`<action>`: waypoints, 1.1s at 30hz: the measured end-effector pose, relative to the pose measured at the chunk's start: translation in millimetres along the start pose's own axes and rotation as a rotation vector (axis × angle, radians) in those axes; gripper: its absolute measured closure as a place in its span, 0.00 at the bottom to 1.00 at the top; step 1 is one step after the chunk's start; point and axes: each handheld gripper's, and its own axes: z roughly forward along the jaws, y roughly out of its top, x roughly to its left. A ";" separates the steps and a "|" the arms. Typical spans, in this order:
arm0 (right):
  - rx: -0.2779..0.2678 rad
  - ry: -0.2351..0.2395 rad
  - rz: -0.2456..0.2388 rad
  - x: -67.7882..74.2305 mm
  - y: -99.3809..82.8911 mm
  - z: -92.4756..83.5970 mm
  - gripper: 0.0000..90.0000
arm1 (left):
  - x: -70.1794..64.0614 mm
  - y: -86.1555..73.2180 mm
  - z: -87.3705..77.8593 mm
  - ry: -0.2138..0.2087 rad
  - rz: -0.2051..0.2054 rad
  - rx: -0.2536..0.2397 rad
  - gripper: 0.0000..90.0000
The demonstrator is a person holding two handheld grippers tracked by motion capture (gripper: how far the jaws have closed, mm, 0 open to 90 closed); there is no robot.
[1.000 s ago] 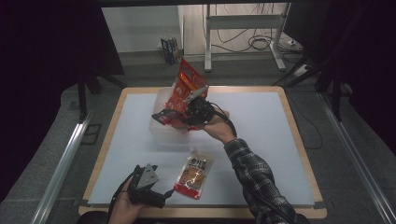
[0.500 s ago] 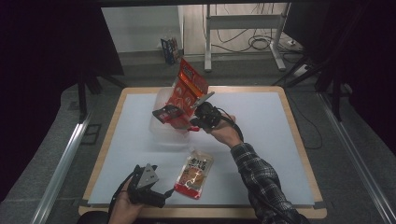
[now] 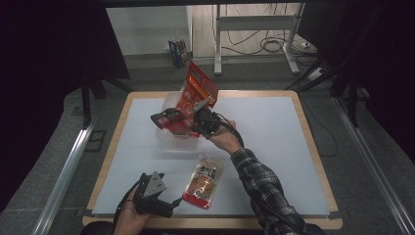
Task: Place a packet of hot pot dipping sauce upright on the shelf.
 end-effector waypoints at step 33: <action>-0.047 0.020 0.074 0.8 -33.8 -20.0 0.36 | 2.5 -0.2 2.0 -0.009 -0.047 0.033 0.02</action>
